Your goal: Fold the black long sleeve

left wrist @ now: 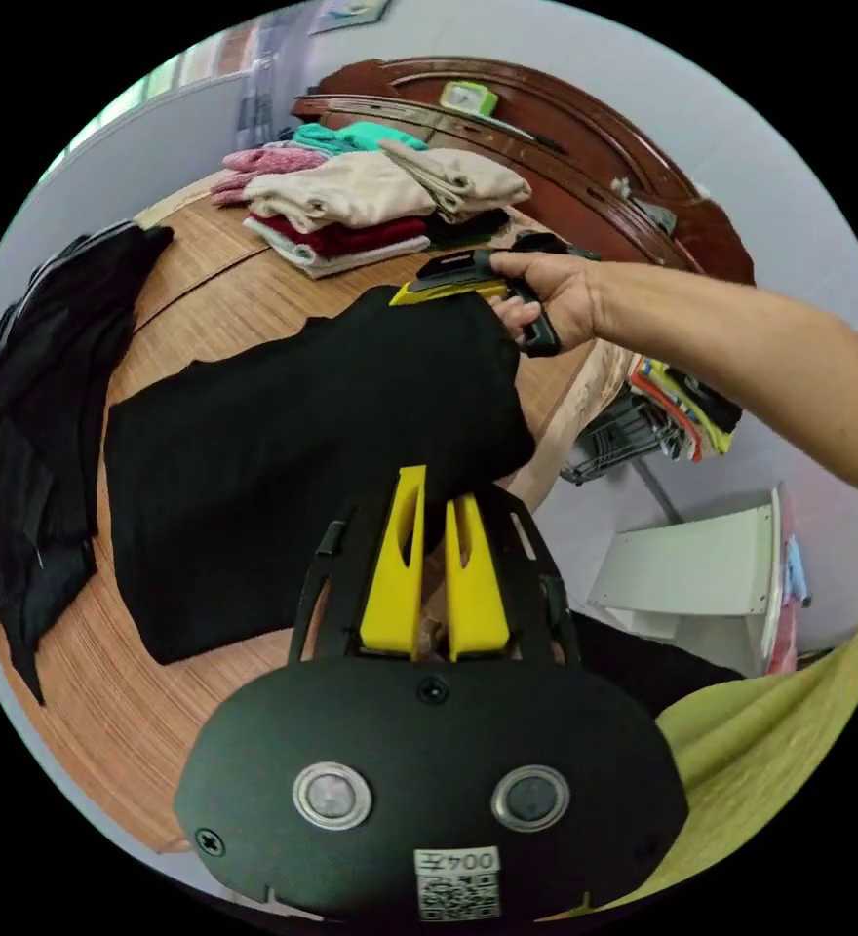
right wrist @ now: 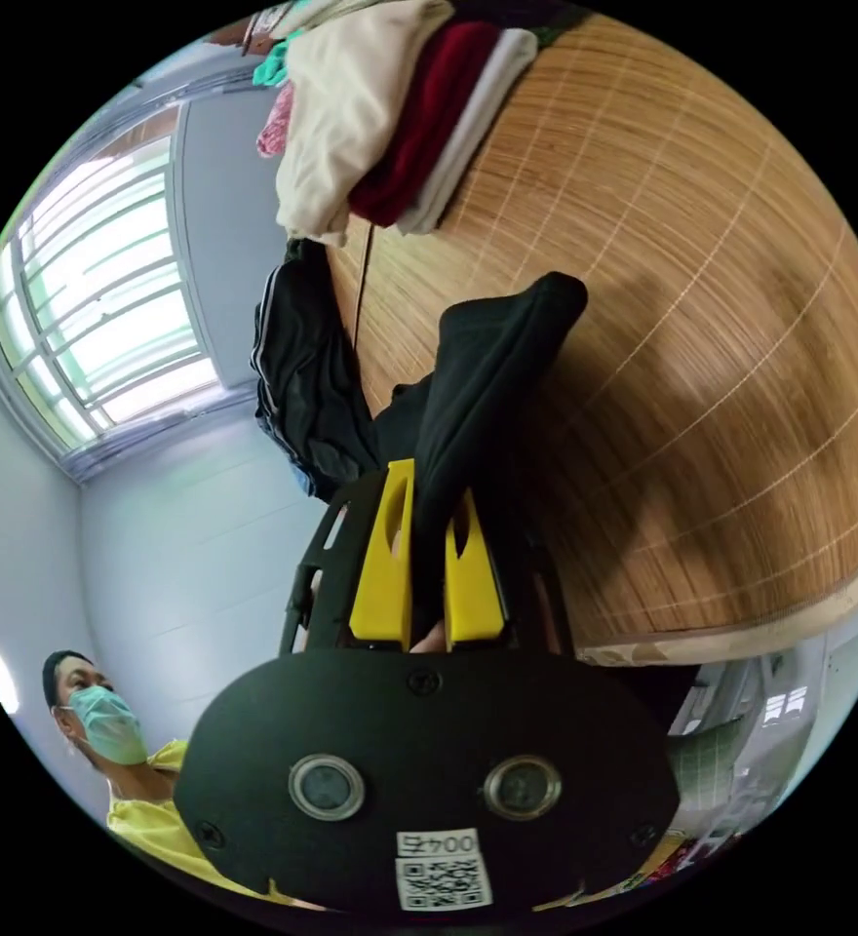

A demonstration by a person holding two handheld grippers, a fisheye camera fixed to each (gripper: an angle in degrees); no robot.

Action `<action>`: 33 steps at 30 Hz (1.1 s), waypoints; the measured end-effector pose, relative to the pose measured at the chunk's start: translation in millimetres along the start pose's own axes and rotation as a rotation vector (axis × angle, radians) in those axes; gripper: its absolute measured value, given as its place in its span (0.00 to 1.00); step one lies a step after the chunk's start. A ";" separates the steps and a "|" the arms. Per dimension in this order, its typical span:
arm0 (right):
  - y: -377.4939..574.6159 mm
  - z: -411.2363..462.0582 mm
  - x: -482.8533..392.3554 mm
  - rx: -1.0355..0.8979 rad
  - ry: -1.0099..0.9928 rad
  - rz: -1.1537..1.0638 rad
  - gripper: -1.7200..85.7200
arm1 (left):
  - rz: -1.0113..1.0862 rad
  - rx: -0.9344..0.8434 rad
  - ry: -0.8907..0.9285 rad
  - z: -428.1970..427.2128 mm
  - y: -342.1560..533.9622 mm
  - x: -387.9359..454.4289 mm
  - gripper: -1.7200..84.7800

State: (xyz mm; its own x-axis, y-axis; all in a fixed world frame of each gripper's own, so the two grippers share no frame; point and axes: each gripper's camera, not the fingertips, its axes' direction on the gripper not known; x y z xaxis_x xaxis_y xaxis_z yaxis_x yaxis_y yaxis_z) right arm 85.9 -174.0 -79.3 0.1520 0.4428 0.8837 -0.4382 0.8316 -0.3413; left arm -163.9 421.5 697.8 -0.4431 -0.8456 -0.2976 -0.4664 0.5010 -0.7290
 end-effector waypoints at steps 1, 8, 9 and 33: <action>8.0 8.9 -23.2 0.013 0.051 -0.021 0.08 | -0.055 0.032 0.041 -15.1 9.1 -19.2 0.02; 42.6 106.1 -149.4 0.042 0.273 -0.161 0.08 | -0.403 0.195 0.360 -74.7 72.3 -153.2 0.02; 44.6 116.6 -157.4 0.045 0.284 -0.166 0.08 | -0.438 0.213 0.385 -77.1 79.0 -164.2 0.02; 80.4 453.1 -235.8 0.163 0.599 -0.239 0.10 | -1.001 0.341 0.588 -79.5 196.7 -387.8 0.03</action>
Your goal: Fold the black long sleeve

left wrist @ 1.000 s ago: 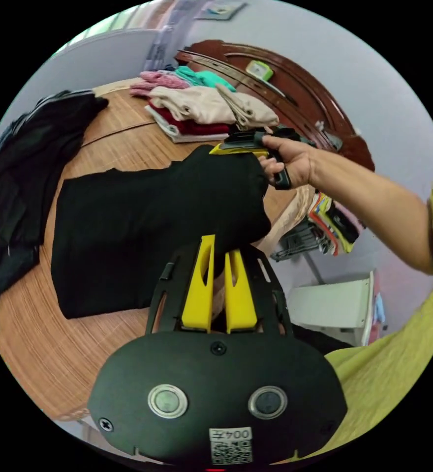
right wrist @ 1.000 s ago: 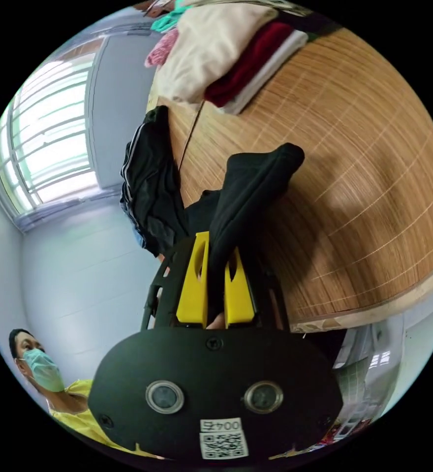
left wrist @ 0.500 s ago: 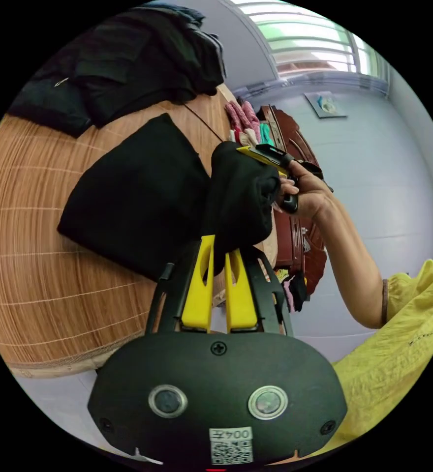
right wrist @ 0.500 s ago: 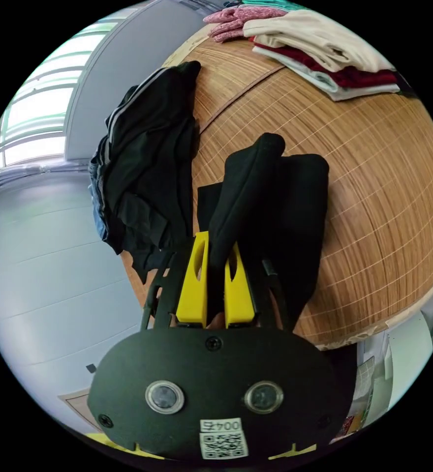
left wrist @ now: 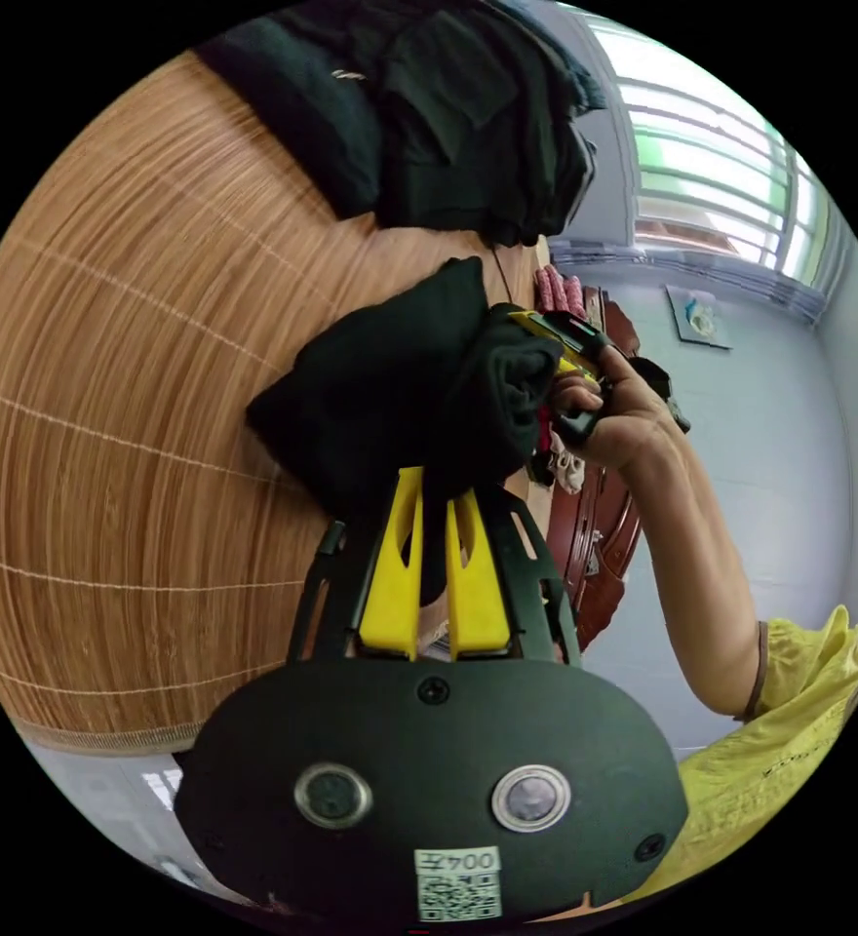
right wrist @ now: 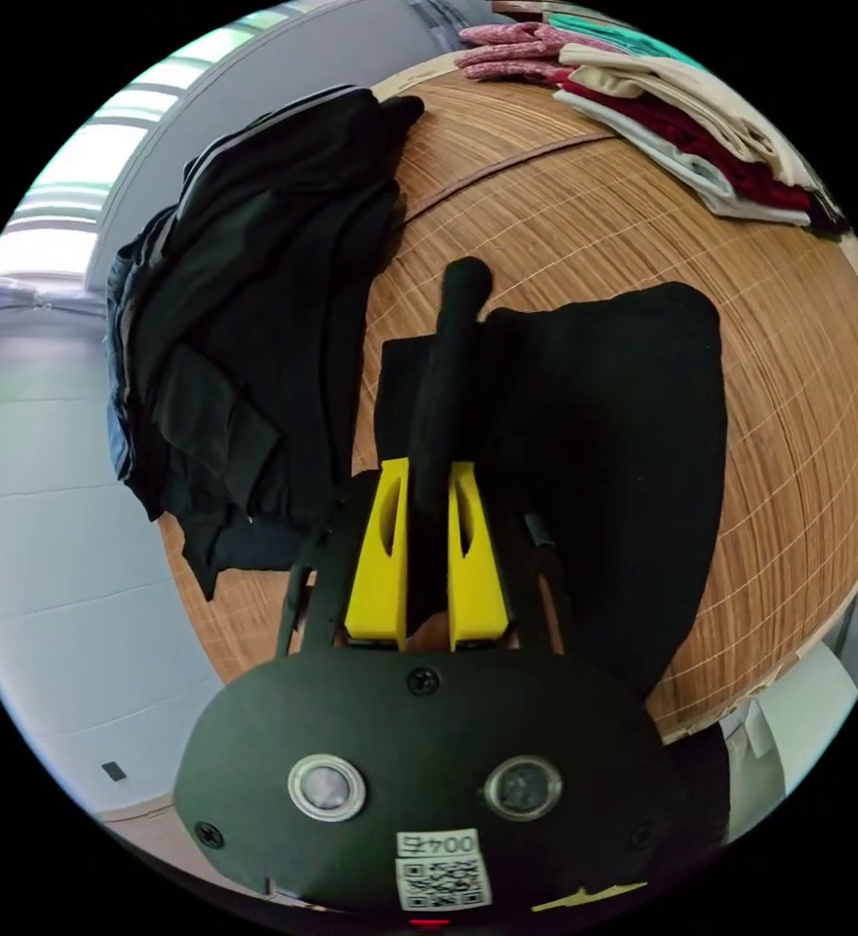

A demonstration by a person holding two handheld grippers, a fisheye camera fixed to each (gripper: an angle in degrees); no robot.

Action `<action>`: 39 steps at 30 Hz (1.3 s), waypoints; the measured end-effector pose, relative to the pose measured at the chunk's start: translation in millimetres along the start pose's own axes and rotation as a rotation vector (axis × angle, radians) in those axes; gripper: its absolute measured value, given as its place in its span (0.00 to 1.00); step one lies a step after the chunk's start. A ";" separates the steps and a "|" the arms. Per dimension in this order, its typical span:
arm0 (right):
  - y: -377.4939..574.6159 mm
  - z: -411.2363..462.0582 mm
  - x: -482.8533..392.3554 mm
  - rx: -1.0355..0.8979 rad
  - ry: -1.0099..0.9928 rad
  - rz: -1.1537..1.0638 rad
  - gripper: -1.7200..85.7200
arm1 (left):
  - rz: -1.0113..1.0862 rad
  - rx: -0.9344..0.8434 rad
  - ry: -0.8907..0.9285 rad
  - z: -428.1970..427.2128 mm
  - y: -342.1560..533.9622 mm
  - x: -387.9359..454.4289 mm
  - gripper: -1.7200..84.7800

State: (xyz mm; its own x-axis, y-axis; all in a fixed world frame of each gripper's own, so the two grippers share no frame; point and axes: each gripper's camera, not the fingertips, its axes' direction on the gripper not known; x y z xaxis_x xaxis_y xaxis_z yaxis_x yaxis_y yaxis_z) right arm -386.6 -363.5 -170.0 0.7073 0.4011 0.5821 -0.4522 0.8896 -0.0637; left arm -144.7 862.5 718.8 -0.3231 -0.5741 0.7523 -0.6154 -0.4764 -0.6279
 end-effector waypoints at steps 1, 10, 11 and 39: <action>1.0 7.1 -6.5 -0.001 0.003 -0.033 0.11 | -0.034 0.006 0.022 -0.8 -3.0 -7.5 0.03; 20.2 -30.6 -27.6 0.110 -0.024 -0.277 0.12 | -0.137 0.007 0.127 -20.7 -9.8 -19.4 0.05; 29.1 -40.8 -22.4 0.118 -0.015 -0.318 0.11 | -0.156 0.007 0.124 -27.7 -7.3 -20.7 0.04; 119.7 -28.4 189.4 -0.202 -0.152 -0.290 0.19 | 0.285 -0.041 -0.093 -17.0 -86.3 113.4 0.05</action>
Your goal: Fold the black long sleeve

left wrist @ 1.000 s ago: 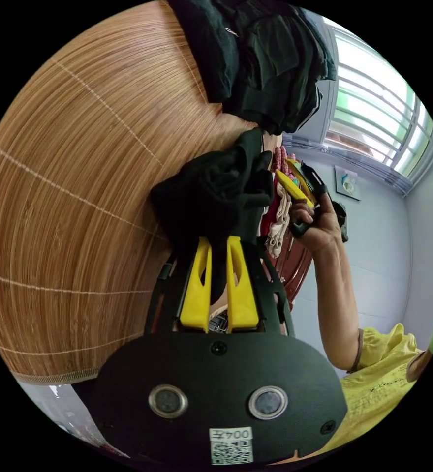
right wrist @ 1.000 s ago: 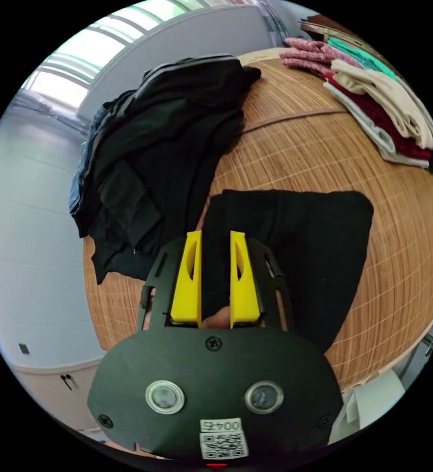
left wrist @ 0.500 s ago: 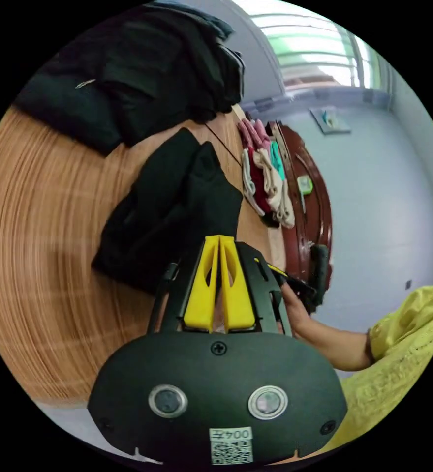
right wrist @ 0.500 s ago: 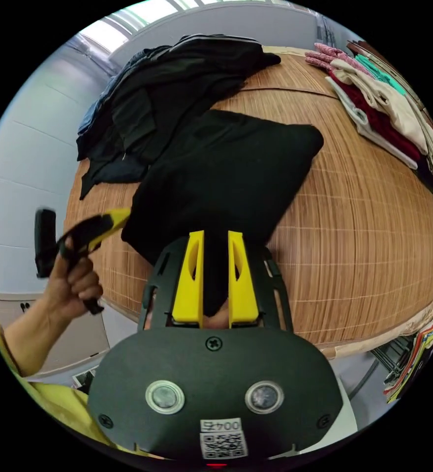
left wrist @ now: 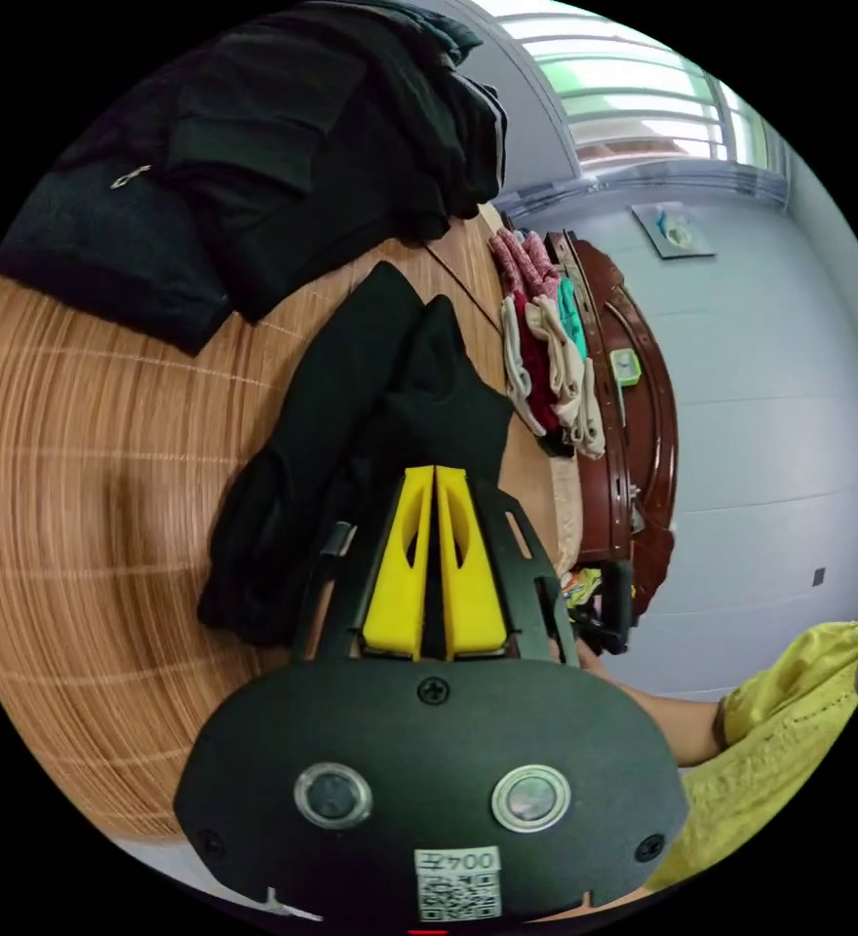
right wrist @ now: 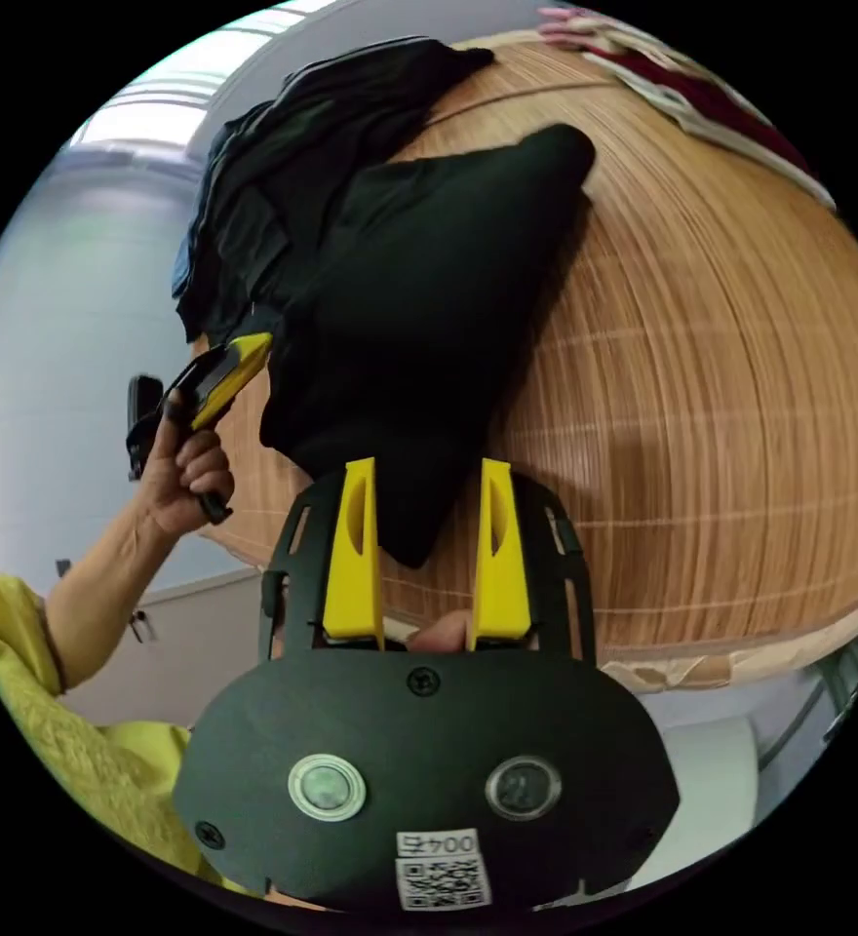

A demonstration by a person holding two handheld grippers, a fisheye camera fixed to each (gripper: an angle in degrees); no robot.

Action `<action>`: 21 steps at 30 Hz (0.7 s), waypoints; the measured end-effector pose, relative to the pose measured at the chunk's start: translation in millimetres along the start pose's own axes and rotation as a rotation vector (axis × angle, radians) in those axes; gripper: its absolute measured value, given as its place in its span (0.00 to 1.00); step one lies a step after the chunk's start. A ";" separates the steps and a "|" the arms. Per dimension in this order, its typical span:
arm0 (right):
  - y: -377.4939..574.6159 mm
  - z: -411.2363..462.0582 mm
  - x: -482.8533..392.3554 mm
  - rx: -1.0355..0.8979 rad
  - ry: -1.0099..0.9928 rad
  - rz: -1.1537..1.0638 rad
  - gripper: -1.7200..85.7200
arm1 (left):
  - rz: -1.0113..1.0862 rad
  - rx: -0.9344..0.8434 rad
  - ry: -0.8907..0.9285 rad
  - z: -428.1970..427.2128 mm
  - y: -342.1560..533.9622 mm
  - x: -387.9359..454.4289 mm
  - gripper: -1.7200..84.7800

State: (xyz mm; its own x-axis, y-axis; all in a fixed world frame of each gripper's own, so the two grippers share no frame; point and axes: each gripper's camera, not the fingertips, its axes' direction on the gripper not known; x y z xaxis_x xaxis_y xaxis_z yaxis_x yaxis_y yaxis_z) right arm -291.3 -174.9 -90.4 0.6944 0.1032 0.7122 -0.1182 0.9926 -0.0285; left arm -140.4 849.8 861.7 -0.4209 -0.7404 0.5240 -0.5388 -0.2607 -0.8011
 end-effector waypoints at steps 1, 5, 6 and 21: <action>4.3 1.6 14.1 -0.009 -0.049 0.040 0.20 | -0.034 -0.001 0.023 -10.0 11.0 -2.7 0.07; 8.1 14.5 44.9 -0.052 -0.164 0.115 0.20 | -0.215 -0.026 0.112 -22.6 59.5 -23.9 0.13; 8.1 15.4 48.4 -0.052 -0.175 0.128 0.19 | -0.240 -0.030 0.123 -22.1 66.1 -26.6 0.14; 5.3 -16.3 99.5 -0.053 -0.532 0.465 0.09 | -0.492 -0.119 0.286 28.8 101.1 -42.6 0.31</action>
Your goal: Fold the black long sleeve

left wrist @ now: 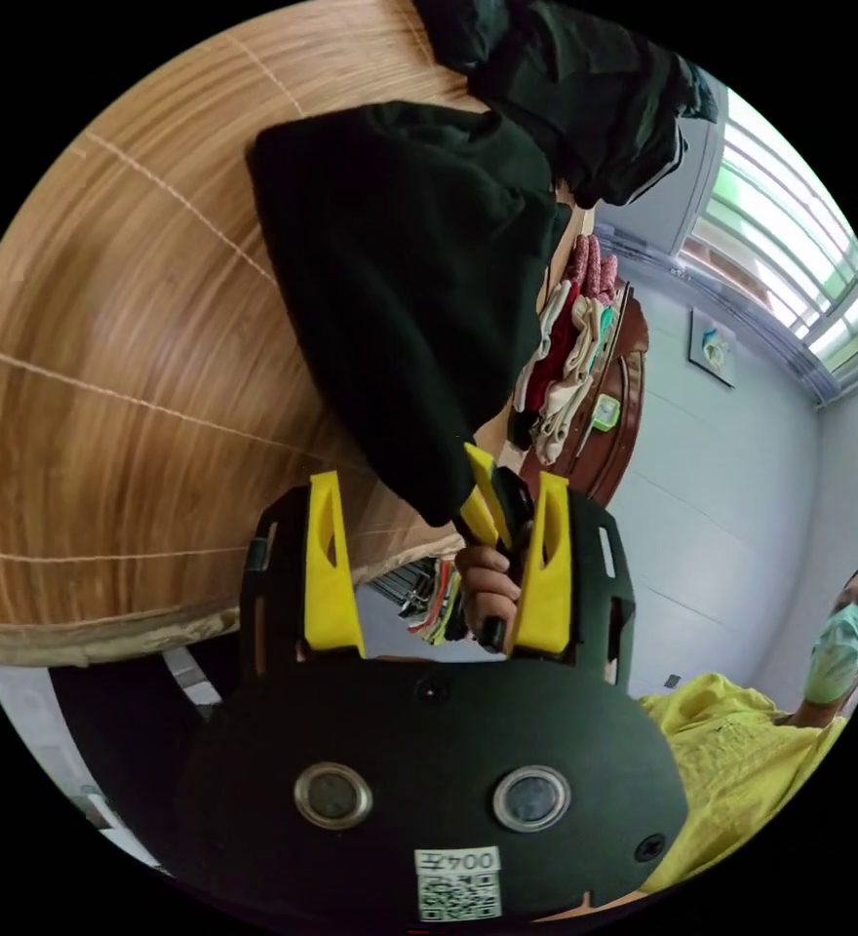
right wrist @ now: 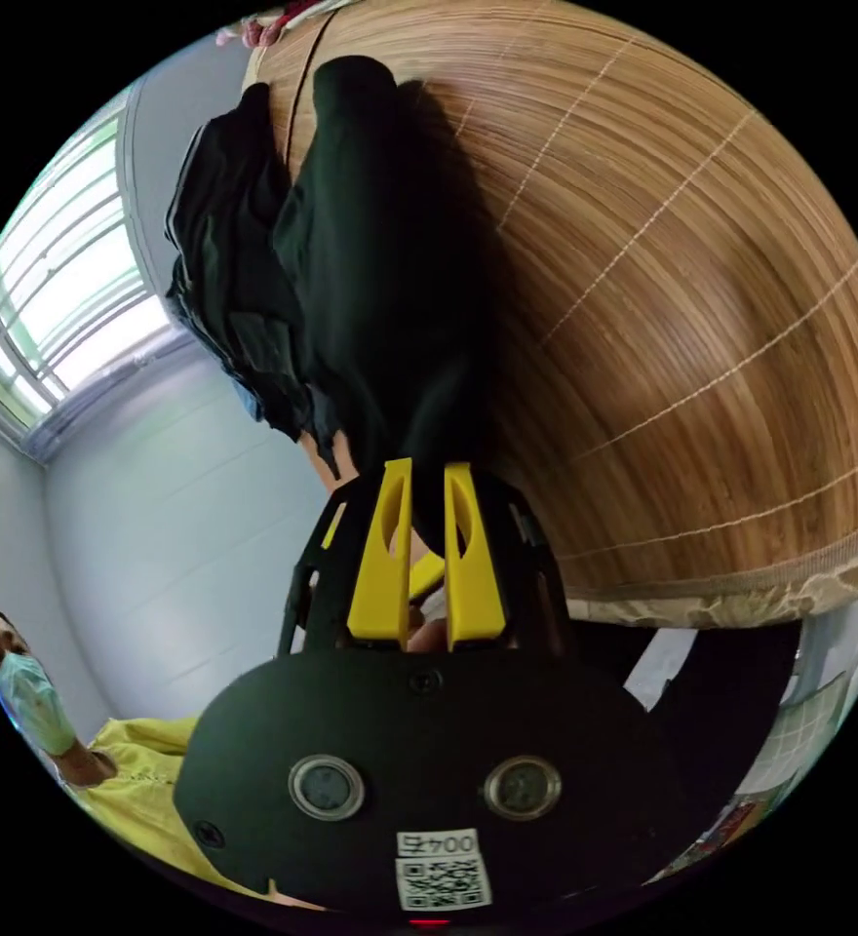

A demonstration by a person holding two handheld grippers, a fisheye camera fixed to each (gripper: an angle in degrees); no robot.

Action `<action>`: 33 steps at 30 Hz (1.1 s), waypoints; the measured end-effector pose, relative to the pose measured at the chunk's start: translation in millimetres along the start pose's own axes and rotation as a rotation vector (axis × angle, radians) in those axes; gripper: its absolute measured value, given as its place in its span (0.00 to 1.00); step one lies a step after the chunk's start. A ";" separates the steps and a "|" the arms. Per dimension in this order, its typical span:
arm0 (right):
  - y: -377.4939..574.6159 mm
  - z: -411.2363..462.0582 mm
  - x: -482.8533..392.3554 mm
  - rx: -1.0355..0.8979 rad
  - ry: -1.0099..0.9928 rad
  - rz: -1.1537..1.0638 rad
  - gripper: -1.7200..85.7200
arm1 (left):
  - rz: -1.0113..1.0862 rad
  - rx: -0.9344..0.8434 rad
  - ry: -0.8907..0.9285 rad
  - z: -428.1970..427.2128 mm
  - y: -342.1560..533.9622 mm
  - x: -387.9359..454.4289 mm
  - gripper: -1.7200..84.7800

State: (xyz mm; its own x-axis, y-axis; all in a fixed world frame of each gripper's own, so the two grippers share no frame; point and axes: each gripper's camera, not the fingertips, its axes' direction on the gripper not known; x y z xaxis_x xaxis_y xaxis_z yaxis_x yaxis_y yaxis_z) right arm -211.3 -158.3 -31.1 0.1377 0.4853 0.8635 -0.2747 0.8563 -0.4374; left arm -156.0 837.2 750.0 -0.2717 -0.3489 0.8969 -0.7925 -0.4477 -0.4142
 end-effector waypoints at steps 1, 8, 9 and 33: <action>1.6 -5.7 -3.2 0.002 -0.017 0.005 0.09 | -0.015 0.023 0.045 1.5 -1.5 -1.9 0.32; 12.1 -30.5 -9.4 0.005 -0.110 0.011 0.09 | -0.034 0.083 0.144 0.9 -37.2 -7.3 0.29; 13.1 -32.2 -9.8 0.004 -0.114 0.004 0.09 | -0.029 0.080 0.136 0.2 -38.9 -7.0 0.27; -92.9 -58.5 18.6 -0.043 -0.267 -0.103 0.16 | 0.047 -0.060 -0.047 -55.5 20.4 18.2 0.11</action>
State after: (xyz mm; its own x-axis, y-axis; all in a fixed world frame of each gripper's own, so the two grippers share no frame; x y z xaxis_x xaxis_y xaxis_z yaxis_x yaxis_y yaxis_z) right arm -127.6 -218.5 10.8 -0.0941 0.3364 0.9370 -0.2308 0.9081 -0.3493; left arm -207.4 867.4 766.5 -0.2845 -0.4075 0.8678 -0.8112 -0.3800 -0.4444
